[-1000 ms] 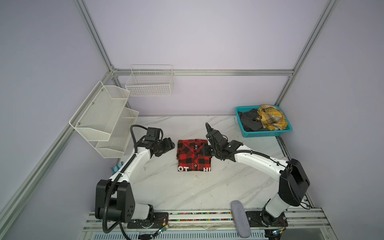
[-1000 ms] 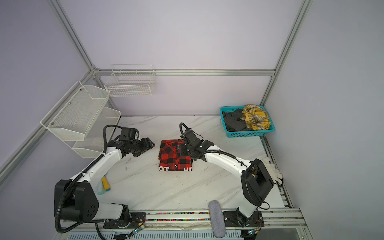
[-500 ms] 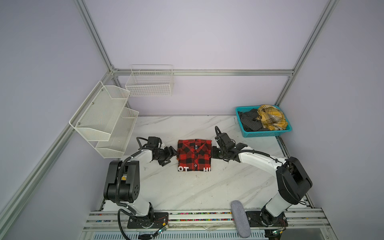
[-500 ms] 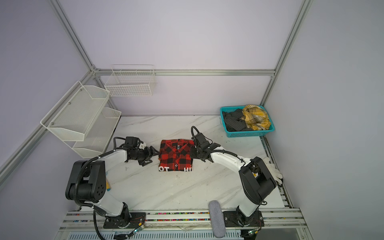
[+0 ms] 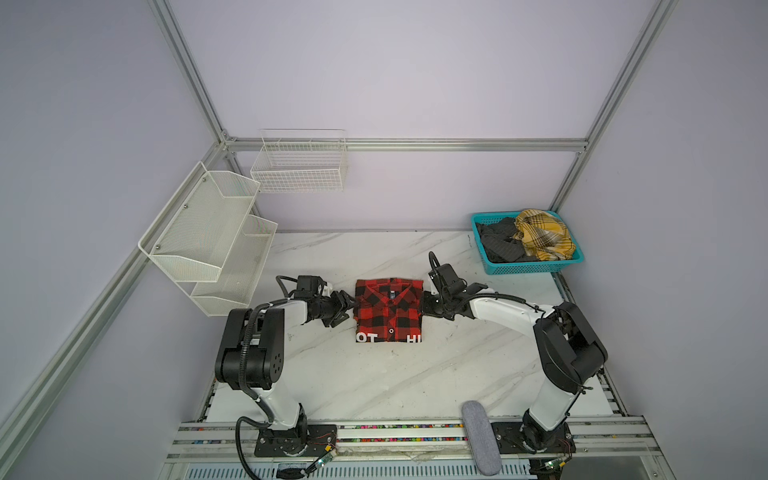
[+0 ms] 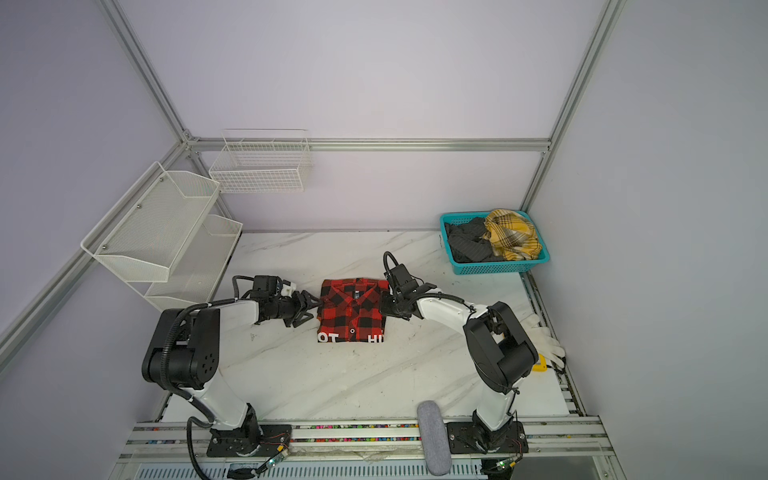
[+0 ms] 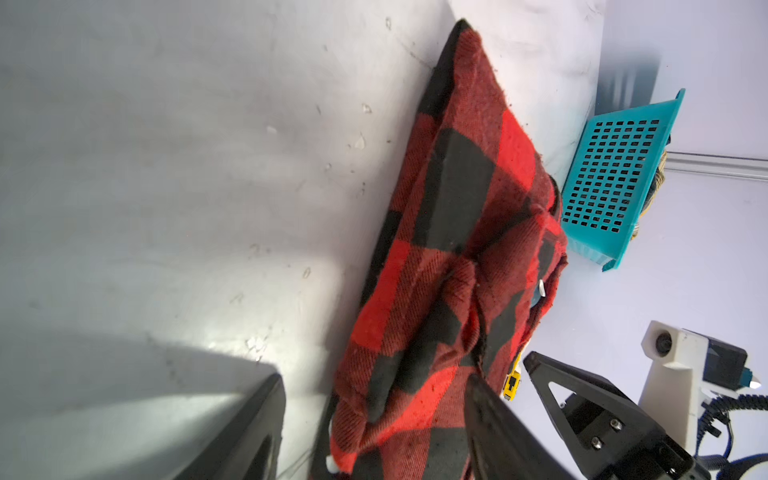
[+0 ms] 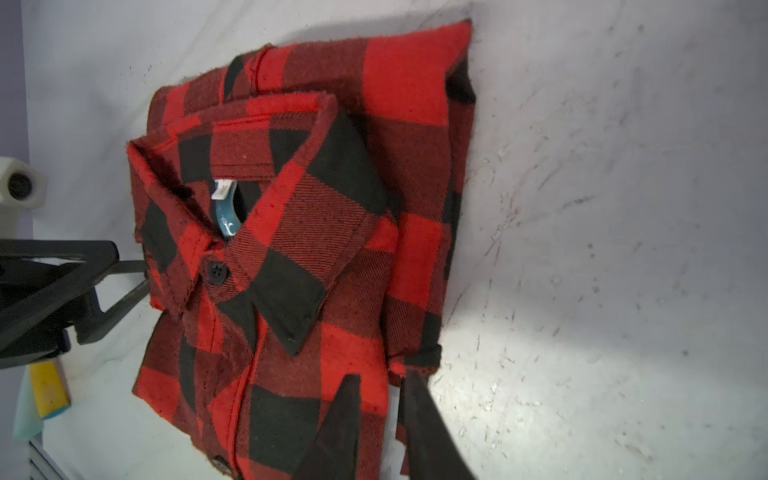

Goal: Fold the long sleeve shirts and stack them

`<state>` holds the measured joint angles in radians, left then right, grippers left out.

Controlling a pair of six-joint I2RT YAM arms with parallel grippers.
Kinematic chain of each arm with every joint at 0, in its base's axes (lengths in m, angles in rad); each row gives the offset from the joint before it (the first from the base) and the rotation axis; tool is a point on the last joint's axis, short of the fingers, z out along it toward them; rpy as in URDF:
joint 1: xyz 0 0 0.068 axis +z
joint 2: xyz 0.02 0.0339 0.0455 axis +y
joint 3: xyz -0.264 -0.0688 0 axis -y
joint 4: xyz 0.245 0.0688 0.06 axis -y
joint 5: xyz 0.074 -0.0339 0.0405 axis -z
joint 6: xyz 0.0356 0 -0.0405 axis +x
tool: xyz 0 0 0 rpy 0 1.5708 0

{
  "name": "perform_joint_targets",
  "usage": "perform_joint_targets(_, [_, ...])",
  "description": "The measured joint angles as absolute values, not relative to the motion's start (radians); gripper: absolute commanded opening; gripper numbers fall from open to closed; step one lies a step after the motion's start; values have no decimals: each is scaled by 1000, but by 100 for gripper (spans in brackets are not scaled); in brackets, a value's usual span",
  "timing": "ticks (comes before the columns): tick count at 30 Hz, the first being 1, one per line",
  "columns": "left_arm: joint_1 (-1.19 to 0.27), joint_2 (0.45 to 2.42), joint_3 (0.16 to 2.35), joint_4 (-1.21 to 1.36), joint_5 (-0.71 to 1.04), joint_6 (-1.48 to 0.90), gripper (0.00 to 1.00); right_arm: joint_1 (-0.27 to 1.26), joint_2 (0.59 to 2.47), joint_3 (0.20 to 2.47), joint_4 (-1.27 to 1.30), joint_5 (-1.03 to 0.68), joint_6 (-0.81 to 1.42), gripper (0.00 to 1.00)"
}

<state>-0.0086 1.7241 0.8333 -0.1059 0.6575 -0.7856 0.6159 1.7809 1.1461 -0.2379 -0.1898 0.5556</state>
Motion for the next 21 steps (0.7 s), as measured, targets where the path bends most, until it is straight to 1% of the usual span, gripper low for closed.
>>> perform_joint_targets(1, [-9, 1724, 831, -101, 659, -786, 70, 616, 1802, 1156, -233, -197, 551, 41])
perform_joint_targets(3, [-9, 1723, 825, -88, 662, -790, 70, 616, 1838, 1168, -226, -207, 544, 42])
perform_joint_targets(6, [-9, 1722, 815, -70, 665, -794, 65, 616, 1876, 1170, -220, -228, 537, 38])
perform_joint_targets(12, [-30, 1727, 802, -35, 667, -812, 63, 616, 1893, 1168, -207, -250, 533, 40])
perform_joint_targets(18, [-74, 1782, 802, 68, 697, -843, 51, 616, 1900, 1140, -146, -259, 546, 39])
perform_joint_targets(21, [-81, 1815, 802, 136, 717, -868, 41, 616, 1904, 1136, -128, -266, 553, 38])
